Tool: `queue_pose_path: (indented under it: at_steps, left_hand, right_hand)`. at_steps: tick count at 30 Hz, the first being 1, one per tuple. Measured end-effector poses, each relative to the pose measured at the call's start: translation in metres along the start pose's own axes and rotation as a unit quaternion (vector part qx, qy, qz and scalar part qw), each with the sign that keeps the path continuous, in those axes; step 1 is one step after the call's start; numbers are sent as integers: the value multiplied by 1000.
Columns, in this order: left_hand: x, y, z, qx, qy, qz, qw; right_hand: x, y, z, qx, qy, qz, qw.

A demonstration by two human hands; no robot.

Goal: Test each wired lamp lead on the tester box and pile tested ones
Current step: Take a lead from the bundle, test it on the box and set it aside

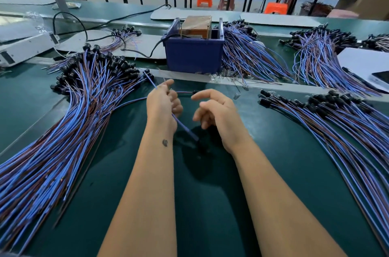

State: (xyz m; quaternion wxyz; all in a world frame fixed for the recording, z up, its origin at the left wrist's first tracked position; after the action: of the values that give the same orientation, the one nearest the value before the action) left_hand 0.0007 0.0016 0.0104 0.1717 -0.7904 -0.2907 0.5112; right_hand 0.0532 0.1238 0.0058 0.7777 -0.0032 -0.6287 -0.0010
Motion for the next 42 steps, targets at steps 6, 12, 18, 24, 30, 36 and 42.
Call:
queue_pose_path:
  at_steps: [6, 12, 18, 24, 30, 36, 42]
  left_hand:
    - [19, -15, -16, 129, 14, 237, 963]
    - [30, -21, -23, 111, -62, 270, 954]
    - [35, -16, -16, 104, -140, 418, 891]
    - [39, -14, -17, 63, -267, 521, 808]
    - [33, -9, -12, 3, -271, 478, 835]
    - [30, -10, -18, -1, -302, 428, 852]
    - [30, -8, -20, 1, -255, 393, 884]
  right_hand:
    - [-4, 1, 5, -99, -17, -16, 995]
    - [-1, -3, 3, -121, 16, -12, 992]
    - [-1, 0, 3, -159, 29, 37, 986]
    - [-6, 4, 6, -204, 44, -27, 978]
    - [-3, 8, 1, -229, 53, -94, 967]
    - [4, 5, -3, -225, 120, -125, 959]
    - [1, 4, -2, -207, 122, -135, 961]
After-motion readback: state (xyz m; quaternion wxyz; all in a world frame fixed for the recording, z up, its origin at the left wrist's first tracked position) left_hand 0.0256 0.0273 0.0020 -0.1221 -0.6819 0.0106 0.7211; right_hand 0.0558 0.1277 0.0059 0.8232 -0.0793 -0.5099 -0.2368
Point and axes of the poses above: each hand's wrist, its own z-axis towards the middle knuckle, its own y-axis out of the back of the hand, x = y × z, the point moved 2 cm from there along z, towards the middle knuckle, and after that the axes turned 6 degrees about y, right-handed, at the moved point
